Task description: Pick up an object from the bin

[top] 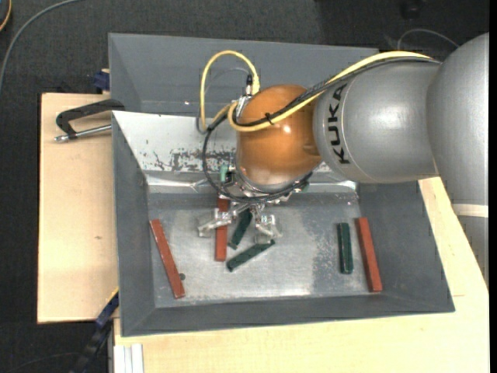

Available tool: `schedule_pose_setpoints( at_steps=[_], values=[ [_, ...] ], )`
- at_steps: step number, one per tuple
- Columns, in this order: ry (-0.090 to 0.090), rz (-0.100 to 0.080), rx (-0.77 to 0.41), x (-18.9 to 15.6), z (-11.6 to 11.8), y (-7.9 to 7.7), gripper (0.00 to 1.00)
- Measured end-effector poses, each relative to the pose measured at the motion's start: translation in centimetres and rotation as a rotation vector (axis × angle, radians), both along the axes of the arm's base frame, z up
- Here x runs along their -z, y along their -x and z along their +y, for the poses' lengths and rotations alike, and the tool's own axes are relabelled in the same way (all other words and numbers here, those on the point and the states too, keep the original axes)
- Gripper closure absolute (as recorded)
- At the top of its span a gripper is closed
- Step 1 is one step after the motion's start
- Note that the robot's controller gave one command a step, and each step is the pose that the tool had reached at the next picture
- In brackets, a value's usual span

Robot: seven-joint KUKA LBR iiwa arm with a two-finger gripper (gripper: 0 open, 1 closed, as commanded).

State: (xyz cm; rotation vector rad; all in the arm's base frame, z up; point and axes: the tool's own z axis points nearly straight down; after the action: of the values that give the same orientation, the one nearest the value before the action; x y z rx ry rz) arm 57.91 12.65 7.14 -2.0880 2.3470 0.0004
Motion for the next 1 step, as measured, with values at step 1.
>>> schedule_pose_setpoints(
  at_steps=[1],
  values=[
    [-0.001, -0.001, -0.223, 0.00, -3.29, 0.70, 0.00]
  ],
)
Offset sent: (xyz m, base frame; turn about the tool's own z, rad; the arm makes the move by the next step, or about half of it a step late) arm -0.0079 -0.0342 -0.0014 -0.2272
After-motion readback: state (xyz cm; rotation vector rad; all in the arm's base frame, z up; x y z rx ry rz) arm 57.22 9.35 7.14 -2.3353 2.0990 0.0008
